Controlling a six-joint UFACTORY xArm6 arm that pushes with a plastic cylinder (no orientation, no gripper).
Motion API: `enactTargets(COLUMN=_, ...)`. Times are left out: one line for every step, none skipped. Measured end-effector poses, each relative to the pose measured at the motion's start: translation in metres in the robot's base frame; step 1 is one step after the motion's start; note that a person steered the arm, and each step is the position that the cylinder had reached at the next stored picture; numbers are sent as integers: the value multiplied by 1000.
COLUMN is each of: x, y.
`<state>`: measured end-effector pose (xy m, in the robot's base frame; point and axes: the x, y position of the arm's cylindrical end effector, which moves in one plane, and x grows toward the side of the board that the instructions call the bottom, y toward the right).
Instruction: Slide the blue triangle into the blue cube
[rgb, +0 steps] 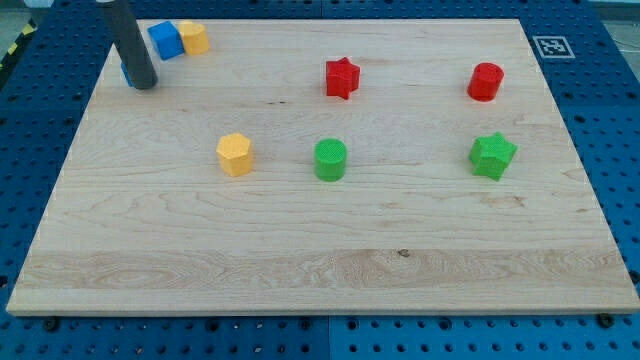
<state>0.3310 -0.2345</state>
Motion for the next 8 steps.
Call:
enactTargets(x=31, y=-1)
enactTargets(x=40, y=-34)
enactTargets(x=17, y=-57)
enactTargets(x=-4, y=-35)
enactTargets(x=-5, y=-7)
enactTargets(x=1, y=-7)
enactTargets(x=10, y=-6)
enactTargets(x=-8, y=-6)
